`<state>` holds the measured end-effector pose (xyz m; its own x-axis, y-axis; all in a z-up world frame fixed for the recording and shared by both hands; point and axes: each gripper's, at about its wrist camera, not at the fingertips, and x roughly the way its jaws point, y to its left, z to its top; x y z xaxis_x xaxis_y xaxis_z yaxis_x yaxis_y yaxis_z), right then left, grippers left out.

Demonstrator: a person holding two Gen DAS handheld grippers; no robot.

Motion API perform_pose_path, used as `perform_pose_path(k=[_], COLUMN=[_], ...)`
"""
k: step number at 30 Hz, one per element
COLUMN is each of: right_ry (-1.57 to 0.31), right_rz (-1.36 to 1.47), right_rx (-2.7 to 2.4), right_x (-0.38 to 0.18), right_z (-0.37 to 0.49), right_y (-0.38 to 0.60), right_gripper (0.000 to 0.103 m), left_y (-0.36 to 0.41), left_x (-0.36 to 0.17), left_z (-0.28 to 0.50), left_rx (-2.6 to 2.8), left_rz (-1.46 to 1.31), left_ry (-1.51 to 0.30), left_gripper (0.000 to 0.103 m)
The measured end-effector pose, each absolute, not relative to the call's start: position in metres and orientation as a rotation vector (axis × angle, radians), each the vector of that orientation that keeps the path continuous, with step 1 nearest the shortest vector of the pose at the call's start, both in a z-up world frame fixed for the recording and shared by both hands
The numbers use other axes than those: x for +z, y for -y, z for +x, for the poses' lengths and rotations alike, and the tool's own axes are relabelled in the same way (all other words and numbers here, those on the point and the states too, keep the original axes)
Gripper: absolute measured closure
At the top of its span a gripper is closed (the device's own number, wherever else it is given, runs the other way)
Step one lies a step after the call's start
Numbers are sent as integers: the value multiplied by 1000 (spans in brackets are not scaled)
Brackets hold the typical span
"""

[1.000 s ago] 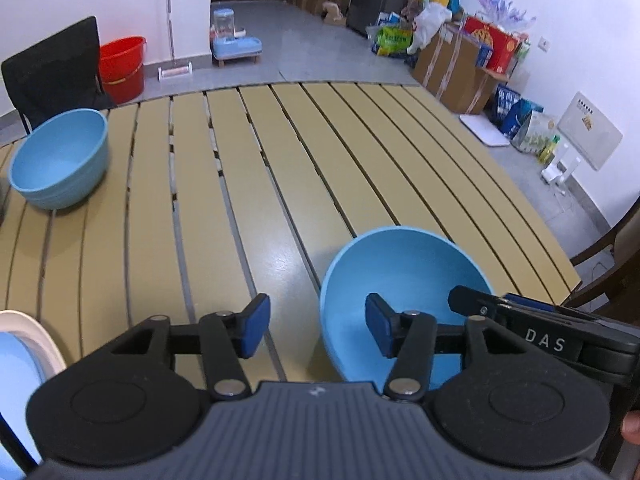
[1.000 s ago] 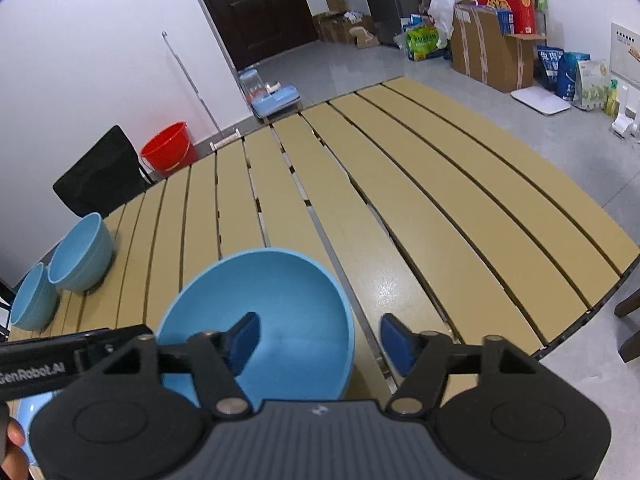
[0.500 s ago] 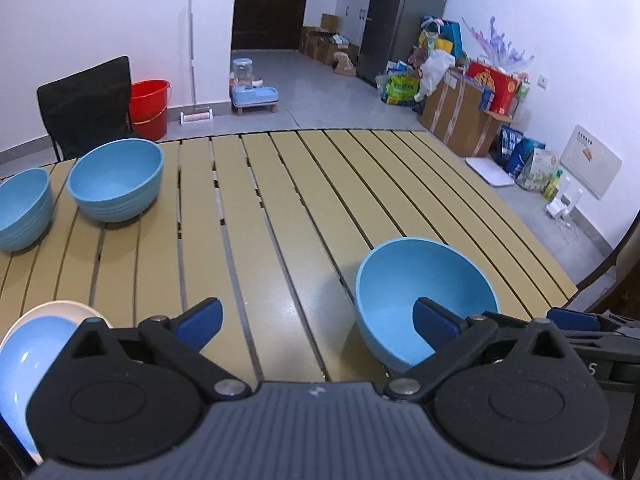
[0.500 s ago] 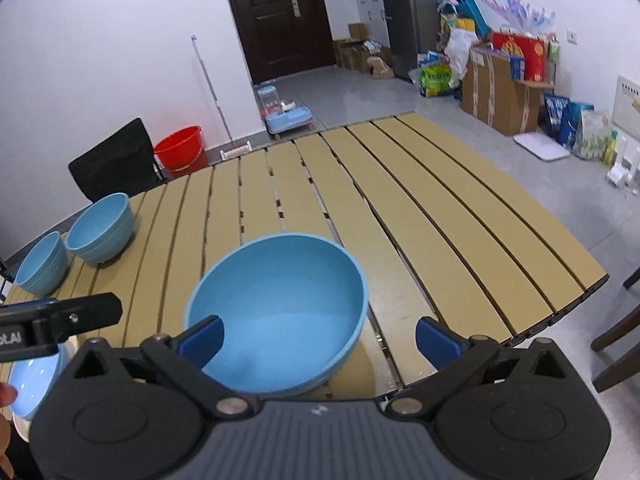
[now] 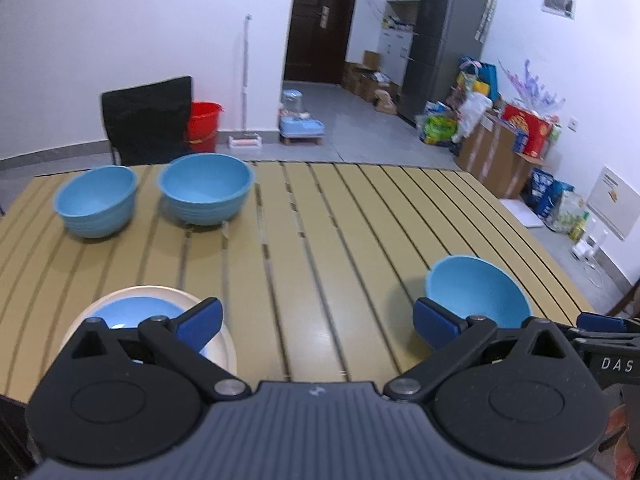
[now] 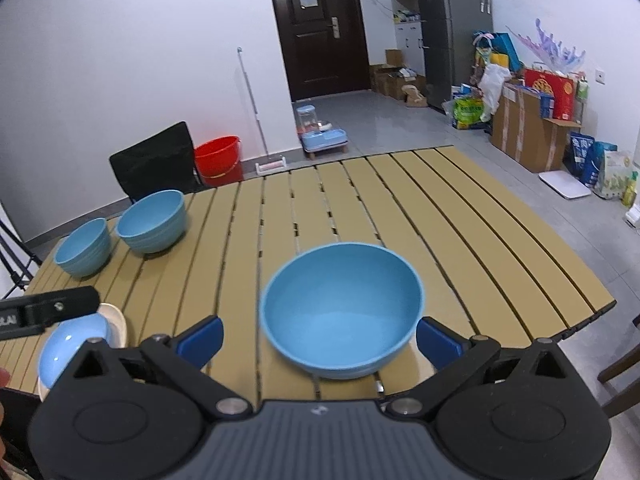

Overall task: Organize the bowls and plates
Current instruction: 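Withdraw both grippers and move them to the two remaining blue bowls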

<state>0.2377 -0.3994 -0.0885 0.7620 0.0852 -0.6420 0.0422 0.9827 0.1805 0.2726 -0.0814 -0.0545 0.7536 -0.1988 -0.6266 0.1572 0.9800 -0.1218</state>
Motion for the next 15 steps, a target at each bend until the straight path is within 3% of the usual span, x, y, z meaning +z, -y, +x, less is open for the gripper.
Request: perform_pose_path(k=[15], right_ry=[-694], right_rz=[144], right_rx=[107], right_x=[-79], right_z=[240], right_y=[347], right_gripper=[0], left_y=[7], left_x=[-38], left_z=[248], left_rx=[-81], left_rz=[-108], left_ry=[-620], left_gripper=[0])
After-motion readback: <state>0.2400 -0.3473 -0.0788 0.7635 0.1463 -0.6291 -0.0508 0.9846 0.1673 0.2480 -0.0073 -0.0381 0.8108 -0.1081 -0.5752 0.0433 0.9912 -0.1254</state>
